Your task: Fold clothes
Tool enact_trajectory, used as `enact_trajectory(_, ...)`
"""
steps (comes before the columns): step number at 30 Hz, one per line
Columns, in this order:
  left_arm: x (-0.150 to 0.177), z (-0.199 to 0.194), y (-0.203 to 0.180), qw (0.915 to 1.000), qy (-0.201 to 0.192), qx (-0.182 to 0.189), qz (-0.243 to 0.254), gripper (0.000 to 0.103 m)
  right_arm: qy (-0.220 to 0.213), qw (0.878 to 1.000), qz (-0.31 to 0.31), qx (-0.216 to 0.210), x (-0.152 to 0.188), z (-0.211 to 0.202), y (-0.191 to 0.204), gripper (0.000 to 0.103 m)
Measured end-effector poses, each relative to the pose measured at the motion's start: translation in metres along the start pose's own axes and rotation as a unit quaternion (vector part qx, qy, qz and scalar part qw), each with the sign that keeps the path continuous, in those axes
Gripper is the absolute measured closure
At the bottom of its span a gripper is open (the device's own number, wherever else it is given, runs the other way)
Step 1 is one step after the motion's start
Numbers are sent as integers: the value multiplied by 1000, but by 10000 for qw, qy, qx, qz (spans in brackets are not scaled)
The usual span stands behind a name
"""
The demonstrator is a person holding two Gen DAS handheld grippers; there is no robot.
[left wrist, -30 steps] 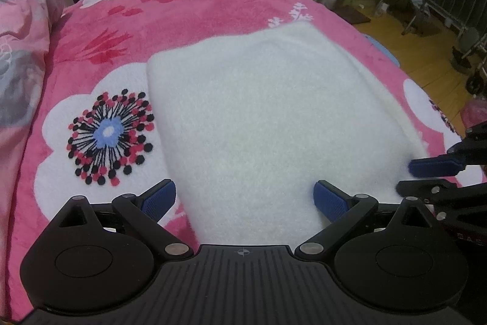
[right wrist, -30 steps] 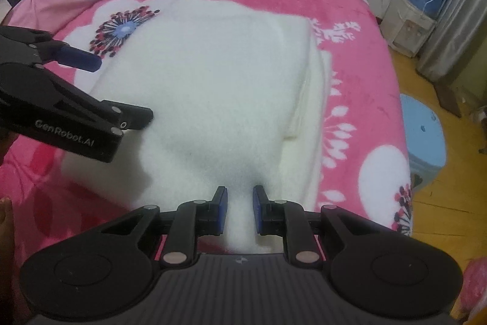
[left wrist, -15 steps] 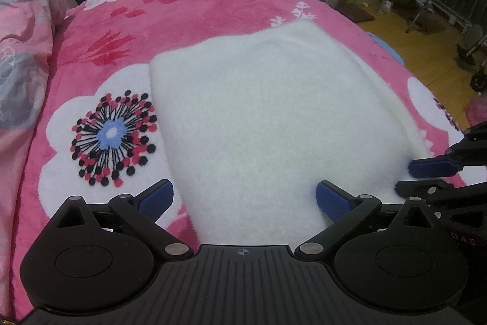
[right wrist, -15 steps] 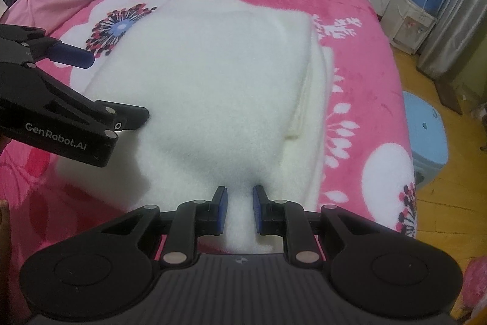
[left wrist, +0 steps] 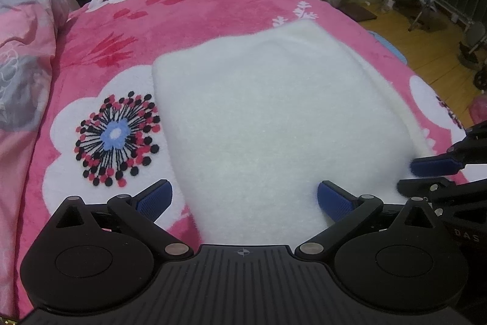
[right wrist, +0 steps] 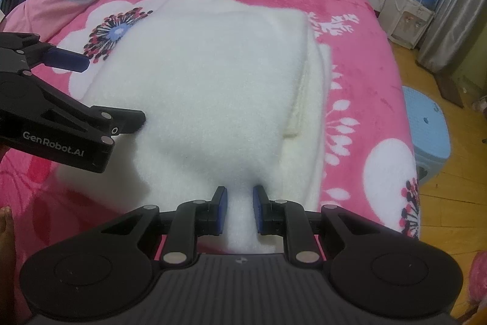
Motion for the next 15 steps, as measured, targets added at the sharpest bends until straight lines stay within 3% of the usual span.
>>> enact_trajectory(15,4,-7,4,10000,-3,-35,-88,0,-24,10000,6,84,0,-1,2,84)
Point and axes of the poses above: each gripper's, at about its wrist camera, not at the fingertips, and z roughly the way its jaws point, y to its left, x to its underside, the point moved 5 cm from there along z, roughly the way its jaws point, and after that the axes turned 14 degrees about x, right-handed, at the moved point
